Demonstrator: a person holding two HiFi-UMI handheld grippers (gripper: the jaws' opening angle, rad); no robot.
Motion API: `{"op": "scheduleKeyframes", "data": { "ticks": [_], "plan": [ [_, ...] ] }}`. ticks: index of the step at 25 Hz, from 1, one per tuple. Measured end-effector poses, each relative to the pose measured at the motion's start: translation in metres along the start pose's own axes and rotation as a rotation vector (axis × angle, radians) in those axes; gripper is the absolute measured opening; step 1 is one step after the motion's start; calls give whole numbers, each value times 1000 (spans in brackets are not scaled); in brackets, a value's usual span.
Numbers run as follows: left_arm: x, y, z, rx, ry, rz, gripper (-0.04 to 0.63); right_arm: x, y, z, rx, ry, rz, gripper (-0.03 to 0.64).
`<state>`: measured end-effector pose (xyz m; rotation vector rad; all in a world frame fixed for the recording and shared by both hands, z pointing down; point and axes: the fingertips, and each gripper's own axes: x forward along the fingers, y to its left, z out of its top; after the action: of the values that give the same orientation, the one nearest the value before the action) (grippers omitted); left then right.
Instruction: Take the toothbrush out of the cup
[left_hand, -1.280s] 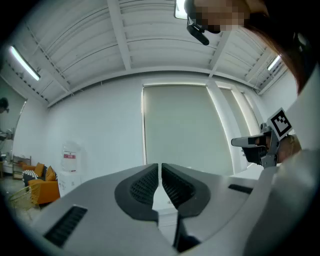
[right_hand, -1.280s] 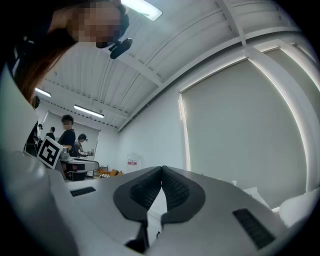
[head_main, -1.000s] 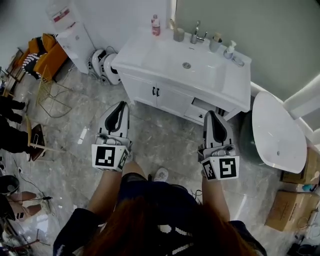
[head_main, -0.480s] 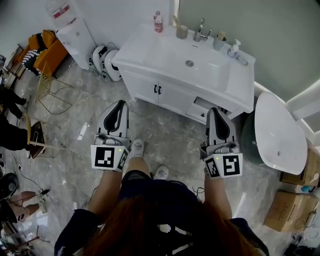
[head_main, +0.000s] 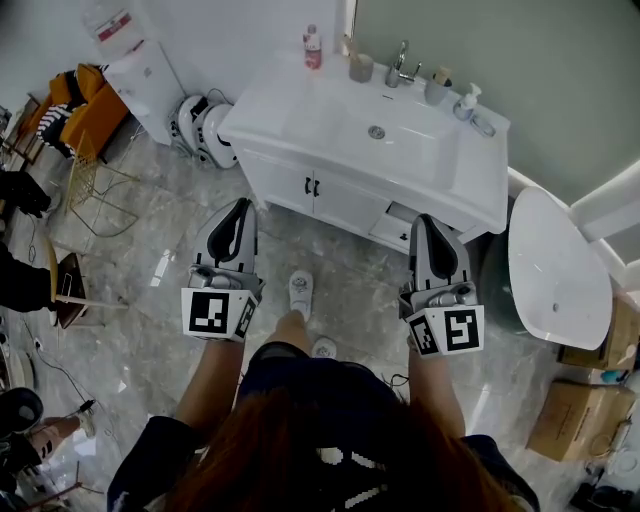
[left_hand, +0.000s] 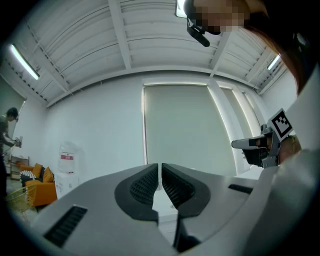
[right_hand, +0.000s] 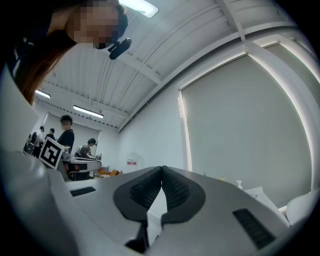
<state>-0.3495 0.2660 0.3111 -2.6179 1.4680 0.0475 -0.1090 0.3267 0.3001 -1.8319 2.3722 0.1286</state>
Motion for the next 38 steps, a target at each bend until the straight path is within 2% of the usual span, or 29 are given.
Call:
{"op": "scheduleKeyframes", "data": {
  "ticks": [10,20,26,34,38],
  "plan": [
    [95,38,-19,-34,-16,-58,37,81,-30,-13,-22,22,-47,15],
    [206,128,-29,-41,-27,-79,37,218,-43,-23,-35,12,-67,15],
    [254,168,-38,-49,-27,-105,37,274,-49,-28,-36,9,-97,15],
    [297,179,-67,-78,19,-133,37,307,-75,-48,-34,57,-134,15],
    [323,182,-79,-83,30,-119,37,331,-95,-60,-29,63,-121,15]
  ]
}}
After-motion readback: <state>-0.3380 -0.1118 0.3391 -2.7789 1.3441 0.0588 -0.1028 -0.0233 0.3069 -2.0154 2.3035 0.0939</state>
